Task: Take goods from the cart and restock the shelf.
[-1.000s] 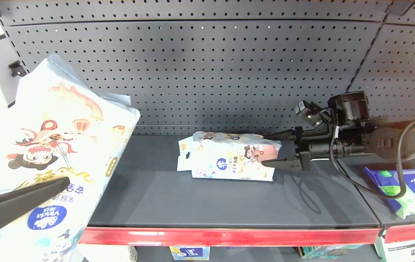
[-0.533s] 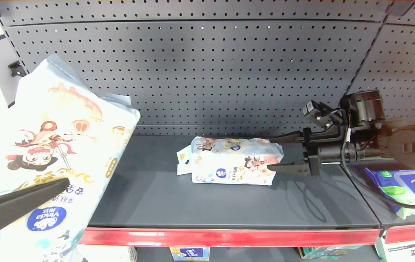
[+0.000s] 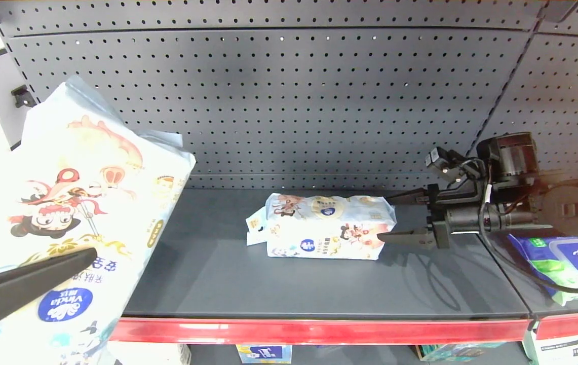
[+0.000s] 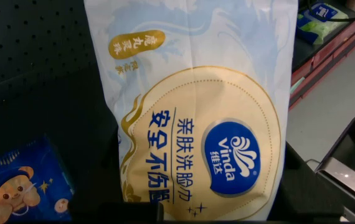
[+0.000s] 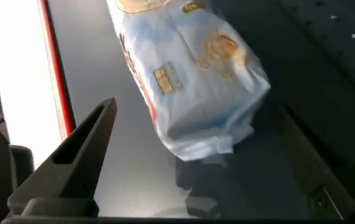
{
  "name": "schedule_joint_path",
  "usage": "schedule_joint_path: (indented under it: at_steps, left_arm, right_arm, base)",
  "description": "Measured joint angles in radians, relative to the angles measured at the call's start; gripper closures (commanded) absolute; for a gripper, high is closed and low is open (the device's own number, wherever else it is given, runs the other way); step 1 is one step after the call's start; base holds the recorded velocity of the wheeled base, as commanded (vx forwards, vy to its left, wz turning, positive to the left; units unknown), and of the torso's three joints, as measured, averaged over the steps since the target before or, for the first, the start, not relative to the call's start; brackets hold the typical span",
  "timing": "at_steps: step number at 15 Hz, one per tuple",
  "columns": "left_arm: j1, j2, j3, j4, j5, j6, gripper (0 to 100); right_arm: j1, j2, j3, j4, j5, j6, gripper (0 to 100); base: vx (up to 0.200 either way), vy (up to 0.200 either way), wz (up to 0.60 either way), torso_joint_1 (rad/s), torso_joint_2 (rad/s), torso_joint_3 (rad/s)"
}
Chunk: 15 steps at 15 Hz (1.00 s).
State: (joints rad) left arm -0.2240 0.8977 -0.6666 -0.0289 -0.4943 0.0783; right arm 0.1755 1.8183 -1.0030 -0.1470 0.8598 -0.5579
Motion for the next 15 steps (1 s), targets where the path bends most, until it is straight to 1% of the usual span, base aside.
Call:
schedule_joint_path:
  at_steps: [7, 9, 11, 12, 15]
  left_arm:
    - [0.000, 0.000, 0.002, 0.000, 0.000, 0.000, 100]
    - [0.000, 0.000, 0.003, 0.000, 0.000, 0.000, 100]
    - [0.000, -0.001, 0.002, 0.000, 0.000, 0.000, 100]
    - [0.000, -0.002, 0.002, 0.000, 0.000, 0.000, 100]
    - [0.000, -0.004, 0.002, 0.000, 0.000, 0.000, 100]
  right_arm:
    - [0.060, 0.100, -0.099, -0.001, -0.007, 0.007, 0]
    - [0.094, 0.117, -0.114, -0.001, -0.015, 0.009, 0]
    - [0.105, 0.125, -0.115, -0.001, -0.031, 0.005, 0]
    - [0.106, 0.128, -0.110, -0.001, -0.031, 0.001, 100]
    - [0.108, 0.130, -0.106, 0.000, -0.033, 0.004, 100]
  base:
    - [0.000, 0.000, 0.00, 0.000, 0.00, 0.000]
    - [0.000, 0.000, 0.00, 0.000, 0.00, 0.000]
    - [0.000, 0.000, 0.00, 0.000, 0.00, 0.000]
    - [0.000, 0.000, 0.00, 0.000, 0.00, 0.000]
    - [0.000, 0.000, 0.00, 0.000, 0.00, 0.000]
